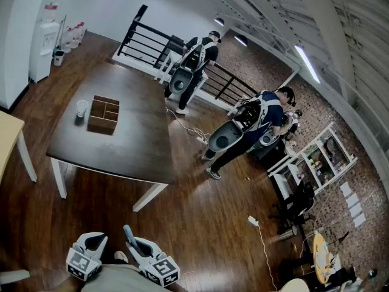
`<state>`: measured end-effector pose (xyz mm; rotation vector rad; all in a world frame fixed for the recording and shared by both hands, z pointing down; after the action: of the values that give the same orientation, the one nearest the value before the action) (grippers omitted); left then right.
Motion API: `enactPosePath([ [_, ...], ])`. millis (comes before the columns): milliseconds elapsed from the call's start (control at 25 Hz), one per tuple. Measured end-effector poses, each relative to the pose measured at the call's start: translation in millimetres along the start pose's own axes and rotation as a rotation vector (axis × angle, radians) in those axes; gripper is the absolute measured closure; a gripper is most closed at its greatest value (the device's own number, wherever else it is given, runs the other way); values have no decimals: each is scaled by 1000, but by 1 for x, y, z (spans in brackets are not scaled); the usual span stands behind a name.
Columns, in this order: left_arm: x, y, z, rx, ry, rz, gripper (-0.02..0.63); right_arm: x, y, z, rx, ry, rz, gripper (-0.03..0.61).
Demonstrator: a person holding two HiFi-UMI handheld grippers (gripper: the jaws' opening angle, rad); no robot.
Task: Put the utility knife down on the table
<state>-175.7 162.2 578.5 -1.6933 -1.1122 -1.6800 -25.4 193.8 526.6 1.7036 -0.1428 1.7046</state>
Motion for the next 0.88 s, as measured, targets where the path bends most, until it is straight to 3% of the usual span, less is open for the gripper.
enactPosePath([
  [520,-6,18,7,-46,-32,-27,612,-3,-2,24,-49,9,-24,508],
  [880,-33,68,9,-68,-61,-48,612,-10,-9,87,-41,76,35,508],
])
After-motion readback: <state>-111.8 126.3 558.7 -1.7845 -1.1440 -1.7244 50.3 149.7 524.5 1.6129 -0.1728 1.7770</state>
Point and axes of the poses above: the fingertips, and each gripper's own axes: y forward along the fingers, z to its right, x out of its underside, the point moved 6 cm from there along -y, backward along the fingers, and after that the axes turned 2 degrees about y, right-handed, at the moved point
